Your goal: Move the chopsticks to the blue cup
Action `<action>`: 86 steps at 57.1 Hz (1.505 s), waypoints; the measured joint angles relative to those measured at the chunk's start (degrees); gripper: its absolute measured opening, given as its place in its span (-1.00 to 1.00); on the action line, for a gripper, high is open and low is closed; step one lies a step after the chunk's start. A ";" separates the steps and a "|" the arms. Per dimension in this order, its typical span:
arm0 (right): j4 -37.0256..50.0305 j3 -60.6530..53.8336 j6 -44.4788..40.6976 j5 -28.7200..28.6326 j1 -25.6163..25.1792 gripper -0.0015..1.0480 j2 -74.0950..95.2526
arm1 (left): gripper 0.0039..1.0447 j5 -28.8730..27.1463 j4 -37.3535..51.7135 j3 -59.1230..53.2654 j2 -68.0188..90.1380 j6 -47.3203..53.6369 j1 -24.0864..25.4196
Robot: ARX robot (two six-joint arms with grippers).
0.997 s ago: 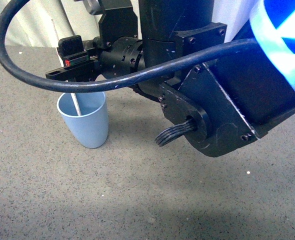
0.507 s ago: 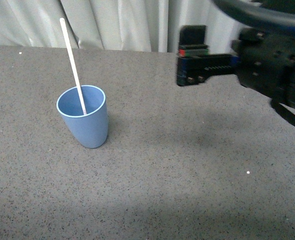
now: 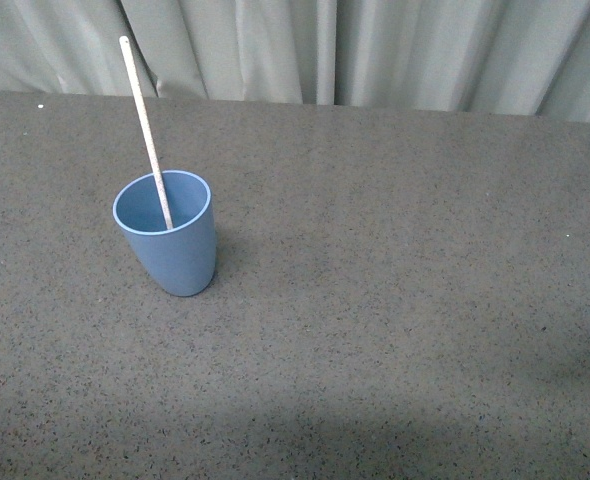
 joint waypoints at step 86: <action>-51.91 -4.94 0.28 -17.42 -17.75 -0.98 -56.48 | 0.88 0.02 0.00 0.00 0.00 0.00 0.00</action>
